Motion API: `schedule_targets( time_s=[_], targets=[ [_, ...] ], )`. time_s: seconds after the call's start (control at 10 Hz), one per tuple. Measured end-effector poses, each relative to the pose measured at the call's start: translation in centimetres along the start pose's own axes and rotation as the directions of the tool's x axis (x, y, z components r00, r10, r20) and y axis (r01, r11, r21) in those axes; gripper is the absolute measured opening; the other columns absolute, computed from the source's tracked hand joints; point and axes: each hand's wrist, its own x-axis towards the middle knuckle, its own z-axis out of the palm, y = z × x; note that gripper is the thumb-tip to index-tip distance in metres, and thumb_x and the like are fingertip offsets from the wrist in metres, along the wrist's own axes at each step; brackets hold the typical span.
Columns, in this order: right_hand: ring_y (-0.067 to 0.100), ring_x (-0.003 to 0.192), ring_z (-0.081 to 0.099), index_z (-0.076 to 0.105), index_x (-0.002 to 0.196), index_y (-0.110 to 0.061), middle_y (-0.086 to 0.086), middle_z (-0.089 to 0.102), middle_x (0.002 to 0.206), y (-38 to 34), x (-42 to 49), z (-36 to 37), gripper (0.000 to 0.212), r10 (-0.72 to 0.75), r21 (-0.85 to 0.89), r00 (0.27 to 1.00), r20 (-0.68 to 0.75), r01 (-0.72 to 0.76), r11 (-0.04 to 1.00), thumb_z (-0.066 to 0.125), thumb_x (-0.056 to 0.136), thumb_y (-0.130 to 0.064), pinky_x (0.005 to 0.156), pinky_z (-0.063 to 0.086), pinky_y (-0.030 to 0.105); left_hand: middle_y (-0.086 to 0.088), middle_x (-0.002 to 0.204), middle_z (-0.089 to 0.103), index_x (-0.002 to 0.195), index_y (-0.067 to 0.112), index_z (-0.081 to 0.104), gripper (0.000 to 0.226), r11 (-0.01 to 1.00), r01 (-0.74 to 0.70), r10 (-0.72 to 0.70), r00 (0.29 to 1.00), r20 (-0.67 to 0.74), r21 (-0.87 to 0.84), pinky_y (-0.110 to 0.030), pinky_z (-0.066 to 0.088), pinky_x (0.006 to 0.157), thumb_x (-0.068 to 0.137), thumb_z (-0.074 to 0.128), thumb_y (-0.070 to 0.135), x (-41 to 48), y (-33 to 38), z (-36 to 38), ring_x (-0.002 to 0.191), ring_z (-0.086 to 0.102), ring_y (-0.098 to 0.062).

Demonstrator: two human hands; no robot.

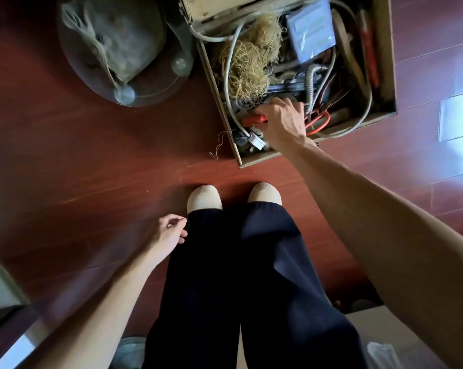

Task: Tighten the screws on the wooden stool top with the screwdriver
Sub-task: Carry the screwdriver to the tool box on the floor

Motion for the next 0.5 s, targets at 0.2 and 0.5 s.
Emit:
schedule_targets(
  time_s=[0.2,0.5],
  targets=[
    [0.026,0.135,0.054,0.073,0.134,-0.025,0.002,0.068,0.141,0.2,0.0,0.1,0.028,-0.025,-0.036,0.999,-0.030,0.023,0.999,0.061,0.109,-0.025,0.114,0.031,0.045,-0.010,0.070,0.061,0.113,-0.005,0.065,0.023,0.999,-0.031,0.031,1.000,0.001,-0.012,-0.009,0.033,0.036,0.102,0.055,0.012,-0.4,1.2,0.5,0.053,0.052,-0.018],
    [0.025,0.093,0.067,0.078,0.106,-0.012,0.009,0.077,0.108,-0.7,-5.5,-3.5,0.026,0.213,0.398,0.976,-0.038,-0.181,0.900,0.056,0.103,-0.024,0.082,0.056,0.037,-0.019,0.083,0.063,0.112,-0.001,0.064,0.019,0.990,-0.120,0.118,0.993,0.024,0.069,-0.008,0.035,0.038,0.103,0.051,0.010,-6.0,4.4,-1.0,0.056,0.051,-0.019]
  ],
)
